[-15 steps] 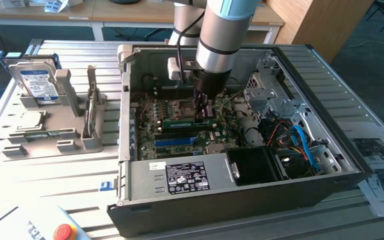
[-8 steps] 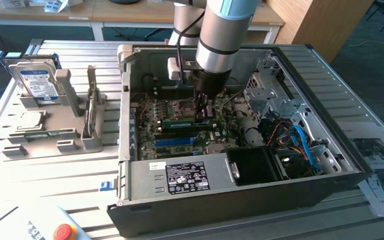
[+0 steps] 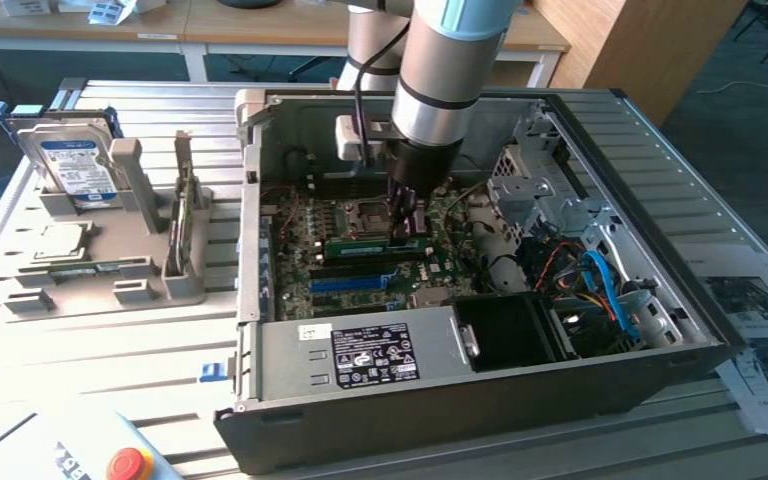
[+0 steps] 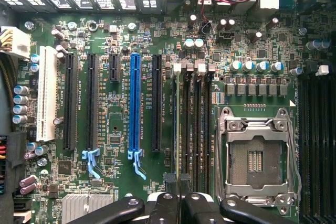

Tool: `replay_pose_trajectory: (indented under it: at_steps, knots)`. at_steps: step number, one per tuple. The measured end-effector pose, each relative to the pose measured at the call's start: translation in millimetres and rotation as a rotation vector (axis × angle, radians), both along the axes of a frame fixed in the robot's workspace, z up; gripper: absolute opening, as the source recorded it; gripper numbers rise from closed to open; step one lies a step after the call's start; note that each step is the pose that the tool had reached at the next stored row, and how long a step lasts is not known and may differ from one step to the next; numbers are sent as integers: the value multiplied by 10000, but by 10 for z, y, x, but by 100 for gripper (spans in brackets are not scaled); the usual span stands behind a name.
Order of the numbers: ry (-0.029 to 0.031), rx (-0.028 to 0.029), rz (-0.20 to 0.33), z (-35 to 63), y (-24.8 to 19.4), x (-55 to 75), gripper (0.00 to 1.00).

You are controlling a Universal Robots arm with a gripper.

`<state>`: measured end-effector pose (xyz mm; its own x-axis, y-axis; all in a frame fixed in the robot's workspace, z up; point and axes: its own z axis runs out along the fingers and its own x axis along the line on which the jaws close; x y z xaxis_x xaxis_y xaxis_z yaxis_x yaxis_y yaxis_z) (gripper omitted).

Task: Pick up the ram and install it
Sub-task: 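Insert the ram into the slot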

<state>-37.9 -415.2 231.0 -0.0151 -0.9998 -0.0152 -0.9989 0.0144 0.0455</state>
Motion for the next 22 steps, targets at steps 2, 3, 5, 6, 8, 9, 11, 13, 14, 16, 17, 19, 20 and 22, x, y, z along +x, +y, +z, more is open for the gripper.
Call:
replay_pose_trajectory:
  at_steps: [2,3,5,6,8,9,11,13,14,16,17,19,20,22]
  knots:
    - [-1,1,0,-5,0,0,12]
    - [-1,2,0,-11,0,0,12]
    - [-1,0,1,-21,0,0,12]
    - [0,-1,1,-21,0,0,12]
    - [1,-2,0,-22,0,0,12]
    - [0,1,0,-25,0,0,12]
    - [0,0,1,-29,0,0,12]
    - [-1,1,1,-35,0,0,12]
    - [-1,2,1,-39,0,0,12]
    - [0,1,1,-49,0,0,12]
    - [0,0,0,-52,0,0,12]
    - [0,0,1,-58,0,0,12]
    - [0,-1,0,-58,0,0,12]
    - [0,-1,1,-58,0,0,12]
